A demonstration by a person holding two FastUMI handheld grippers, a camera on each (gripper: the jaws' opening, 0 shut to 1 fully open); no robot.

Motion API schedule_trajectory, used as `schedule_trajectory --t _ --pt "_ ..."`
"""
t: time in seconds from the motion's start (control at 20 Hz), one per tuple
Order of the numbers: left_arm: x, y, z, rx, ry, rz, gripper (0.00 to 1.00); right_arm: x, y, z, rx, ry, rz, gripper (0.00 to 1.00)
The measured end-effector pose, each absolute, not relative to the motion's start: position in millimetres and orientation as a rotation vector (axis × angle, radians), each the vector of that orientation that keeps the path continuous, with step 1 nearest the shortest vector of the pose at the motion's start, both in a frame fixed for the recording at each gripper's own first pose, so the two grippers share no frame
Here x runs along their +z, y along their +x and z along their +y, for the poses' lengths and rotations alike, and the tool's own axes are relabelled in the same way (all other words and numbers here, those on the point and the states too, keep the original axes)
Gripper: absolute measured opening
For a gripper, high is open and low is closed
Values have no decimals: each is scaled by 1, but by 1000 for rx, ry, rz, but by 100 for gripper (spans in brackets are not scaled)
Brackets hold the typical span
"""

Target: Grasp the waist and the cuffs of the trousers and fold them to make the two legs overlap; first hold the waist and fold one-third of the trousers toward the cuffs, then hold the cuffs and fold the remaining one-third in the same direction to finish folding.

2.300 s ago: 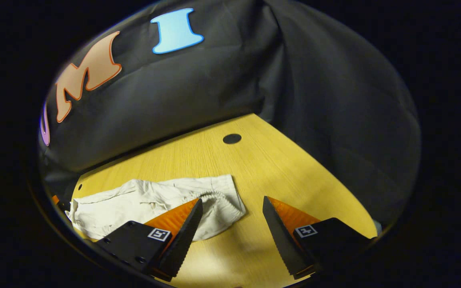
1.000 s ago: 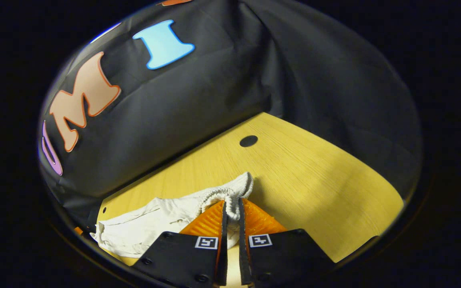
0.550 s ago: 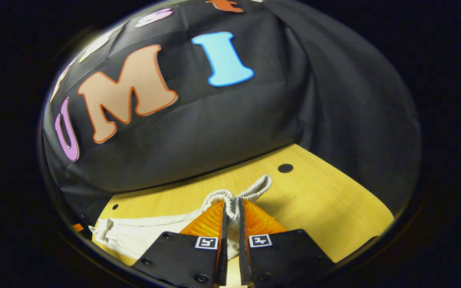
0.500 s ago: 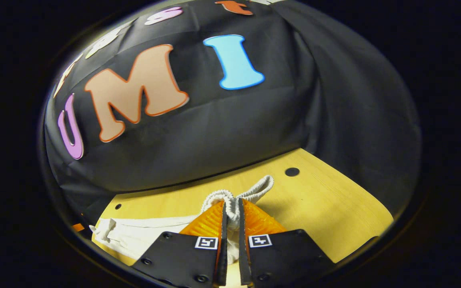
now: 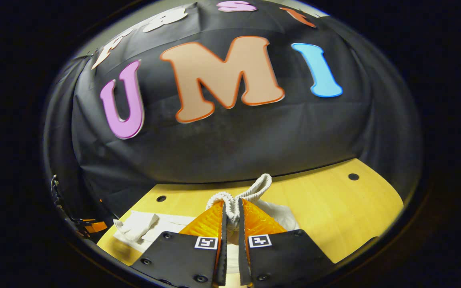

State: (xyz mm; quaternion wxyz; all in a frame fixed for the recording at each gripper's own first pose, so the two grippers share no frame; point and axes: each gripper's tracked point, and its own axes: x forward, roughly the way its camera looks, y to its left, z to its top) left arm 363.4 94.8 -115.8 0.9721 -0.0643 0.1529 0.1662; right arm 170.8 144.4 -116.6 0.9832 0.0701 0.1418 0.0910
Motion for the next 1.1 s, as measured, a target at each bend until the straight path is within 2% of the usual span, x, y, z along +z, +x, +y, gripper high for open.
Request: schedule_trajectory --t 0.2,0.3,0.35,0.4,0.6,0.7,0.75,0.9,0.95,1.0,1.05,1.1 --pt "-118 359 91 327 -174 332 96 -168 157 199 265 67 365 14" --pt "-120 358 93 320 -191 340 96 -192 152 214 289 41 412 23" --pt "-119 358 93 315 -198 342 96 -202 149 224 312 41 432 19" --pt "-120 357 95 311 -201 340 96 -208 144 235 325 45 446 43" --pt "-112 357 98 291 -197 322 95 -223 140 240 312 11 474 98" --pt "-109 353 101 285 -203 308 95 -227 139 236 296 -9 483 97" --pt "-109 349 102 285 -204 303 95 -229 138 233 290 -21 486 92" --pt "-107 345 103 282 -217 304 95 -235 134 224 267 -47 501 92" --pt "-108 344 104 285 -217 319 95 -235 133 220 259 -55 505 97" --pt "-113 348 104 290 -215 338 95 -238 132 217 251 -61 508 96" --pt "-118 351 103 292 -214 362 95 -238 132 215 244 -64 510 92" --pt "-122 358 102 291 -214 385 95 -238 132 214 239 -63 511 96"
